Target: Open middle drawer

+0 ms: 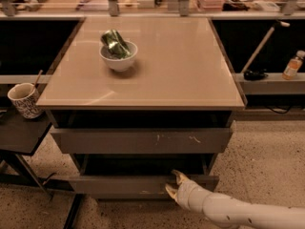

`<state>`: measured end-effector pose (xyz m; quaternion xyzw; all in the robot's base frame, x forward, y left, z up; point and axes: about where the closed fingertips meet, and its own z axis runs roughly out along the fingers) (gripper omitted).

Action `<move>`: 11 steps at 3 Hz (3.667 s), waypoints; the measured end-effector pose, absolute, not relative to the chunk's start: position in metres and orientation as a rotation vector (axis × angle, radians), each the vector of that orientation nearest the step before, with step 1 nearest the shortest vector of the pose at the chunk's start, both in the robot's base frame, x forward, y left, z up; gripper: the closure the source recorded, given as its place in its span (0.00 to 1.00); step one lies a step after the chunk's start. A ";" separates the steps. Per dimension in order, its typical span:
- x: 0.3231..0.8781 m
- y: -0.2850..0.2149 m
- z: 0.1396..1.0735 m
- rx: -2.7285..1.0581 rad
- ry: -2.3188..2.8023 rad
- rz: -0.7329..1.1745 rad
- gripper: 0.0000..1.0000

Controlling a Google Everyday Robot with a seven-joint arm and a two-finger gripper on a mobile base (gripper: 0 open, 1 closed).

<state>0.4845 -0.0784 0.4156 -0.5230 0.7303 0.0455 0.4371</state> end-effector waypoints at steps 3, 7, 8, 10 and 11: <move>0.468 -0.076 0.423 -1.288 1.822 0.124 1.00; 0.435 -0.063 0.426 -1.277 1.796 0.145 1.00; 0.423 -0.055 0.425 -1.279 1.765 0.148 1.00; 0.423 -0.055 0.425 -1.279 1.765 0.148 0.58; 0.423 -0.055 0.425 -1.279 1.765 0.148 0.35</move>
Offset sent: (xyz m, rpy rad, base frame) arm -0.3906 0.0352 -0.1442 0.2518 0.1301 -0.1404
